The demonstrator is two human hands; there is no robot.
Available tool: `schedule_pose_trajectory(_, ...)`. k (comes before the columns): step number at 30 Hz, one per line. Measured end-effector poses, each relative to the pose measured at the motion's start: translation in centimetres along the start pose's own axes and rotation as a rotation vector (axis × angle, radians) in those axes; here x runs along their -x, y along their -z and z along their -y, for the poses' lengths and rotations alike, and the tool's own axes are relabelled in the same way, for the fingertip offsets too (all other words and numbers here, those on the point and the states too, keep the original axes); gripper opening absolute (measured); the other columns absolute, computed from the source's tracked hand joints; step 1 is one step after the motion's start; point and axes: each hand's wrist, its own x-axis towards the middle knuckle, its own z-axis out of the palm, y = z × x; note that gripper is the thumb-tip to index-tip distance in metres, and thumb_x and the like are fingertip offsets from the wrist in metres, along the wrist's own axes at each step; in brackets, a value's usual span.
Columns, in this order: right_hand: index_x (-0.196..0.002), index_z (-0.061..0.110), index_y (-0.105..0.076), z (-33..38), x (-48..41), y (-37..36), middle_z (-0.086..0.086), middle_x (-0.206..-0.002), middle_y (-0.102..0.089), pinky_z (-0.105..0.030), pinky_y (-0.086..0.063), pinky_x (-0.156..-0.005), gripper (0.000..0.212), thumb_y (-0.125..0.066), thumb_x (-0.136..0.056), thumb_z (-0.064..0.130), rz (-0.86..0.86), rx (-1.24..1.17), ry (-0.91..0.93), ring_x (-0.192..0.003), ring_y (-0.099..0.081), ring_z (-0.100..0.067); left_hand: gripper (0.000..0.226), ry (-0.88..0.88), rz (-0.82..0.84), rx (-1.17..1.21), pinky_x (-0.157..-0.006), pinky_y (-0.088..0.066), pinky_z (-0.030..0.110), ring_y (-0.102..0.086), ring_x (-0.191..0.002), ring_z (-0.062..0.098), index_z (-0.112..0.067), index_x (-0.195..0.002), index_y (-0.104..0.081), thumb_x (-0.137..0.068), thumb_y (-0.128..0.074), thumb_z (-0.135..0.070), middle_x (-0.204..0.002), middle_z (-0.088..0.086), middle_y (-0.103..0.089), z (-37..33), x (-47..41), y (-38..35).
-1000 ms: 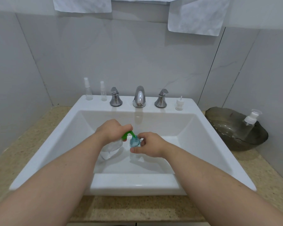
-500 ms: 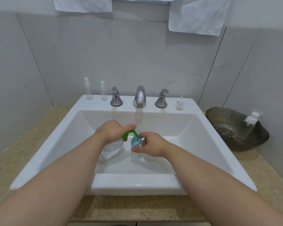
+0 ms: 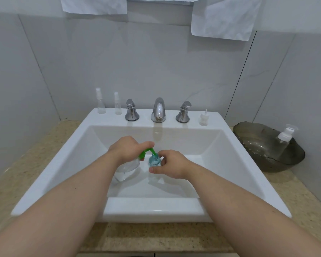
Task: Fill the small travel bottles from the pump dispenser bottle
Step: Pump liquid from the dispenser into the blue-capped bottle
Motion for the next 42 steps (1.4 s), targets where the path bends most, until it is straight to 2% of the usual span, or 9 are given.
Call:
schedule_pose_trajectory(7, -0.111, 0.028, -0.063, 0.08, 0.08, 0.0, 0.012, -0.082, -0.055, -0.021, -0.04, -0.062, 0.038, -0.082, -0.083, 0.046, 0.003, 0.013, 0.008, -0.073, -0.054, -0.005, 0.061, 0.008, 0.007, 0.01, -0.067, -0.04, 0.035, -0.049, -0.058, 0.02, -0.015, -0.052, -0.073, -0.085, -0.061, -0.066, -0.036, -0.01, -0.047, -0.29, 0.11, 0.09)
schedule_pose_trajectory(11, -0.116, 0.026, -0.064, 0.16, 0.17, 0.03, 0.012, -0.081, -0.054, -0.021, -0.04, -0.062, 0.042, -0.081, -0.084, 0.046, 0.009, 0.013, 0.0, -0.072, -0.054, -0.005, 0.057, 0.005, 0.017, 0.019, -0.068, -0.044, 0.034, -0.054, -0.06, 0.02, -0.016, -0.055, -0.076, -0.075, -0.058, -0.066, -0.046, -0.008, -0.058, -0.19, -0.03, -0.01)
schedule_pose_trajectory(18, -0.114, 0.024, -0.065, 0.34, 0.33, 0.04, 0.012, -0.08, -0.053, -0.021, -0.039, -0.062, 0.04, -0.081, -0.085, 0.045, 0.011, 0.042, 0.012, -0.071, -0.052, -0.005, 0.054, -0.001, 0.022, 0.013, -0.067, -0.044, 0.033, -0.052, -0.059, 0.022, -0.015, -0.056, -0.076, -0.064, -0.053, -0.063, -0.055, -0.002, -0.063, -0.39, 0.08, 0.08)
schedule_pose_trajectory(24, -0.115, 0.024, -0.064, 0.34, 0.44, 0.06, 0.012, -0.081, -0.053, -0.021, -0.039, -0.061, 0.04, -0.08, -0.085, 0.045, 0.019, 0.032, 0.003, -0.071, -0.052, -0.005, 0.057, -0.002, -0.008, -0.025, -0.066, -0.043, 0.033, -0.055, -0.06, 0.021, -0.016, -0.059, -0.077, -0.074, -0.057, -0.066, -0.051, -0.006, -0.057, -0.12, -0.02, 0.02)
schedule_pose_trajectory(27, -0.109, 0.027, -0.061, 0.31, 0.37, 0.13, 0.012, -0.082, -0.053, -0.021, -0.039, -0.062, 0.036, -0.08, -0.085, 0.046, 0.02, 0.026, -0.002, -0.072, -0.053, -0.004, 0.066, -0.009, -0.006, -0.025, -0.066, -0.043, 0.034, -0.055, -0.061, 0.02, -0.015, -0.06, -0.078, -0.082, -0.058, -0.074, -0.054, -0.004, -0.056, 0.04, -0.07, 0.01)
schedule_pose_trajectory(31, -0.108, 0.028, -0.059, 0.31, 0.33, 0.16, 0.012, -0.083, -0.054, -0.021, -0.039, -0.063, 0.036, -0.081, -0.085, 0.046, 0.021, 0.012, -0.009, -0.073, -0.053, -0.004, 0.075, -0.024, 0.004, -0.037, -0.067, -0.043, 0.034, -0.058, -0.064, 0.02, -0.018, -0.058, -0.077, -0.082, -0.054, -0.085, -0.057, -0.003, -0.057, 0.17, -0.06, 0.04)
schedule_pose_trajectory(42, -0.107, 0.028, -0.06, 0.3, 0.28, 0.1, 0.012, -0.083, -0.054, -0.021, -0.039, -0.063, 0.035, -0.08, -0.085, 0.046, 0.018, 0.009, -0.003, -0.073, -0.053, -0.004, 0.068, 0.003, -0.004, -0.013, -0.066, -0.042, 0.034, -0.055, -0.061, 0.02, -0.019, -0.048, -0.073, -0.082, -0.059, -0.077, -0.05, -0.007, -0.056, 0.19, -0.32, -0.13)
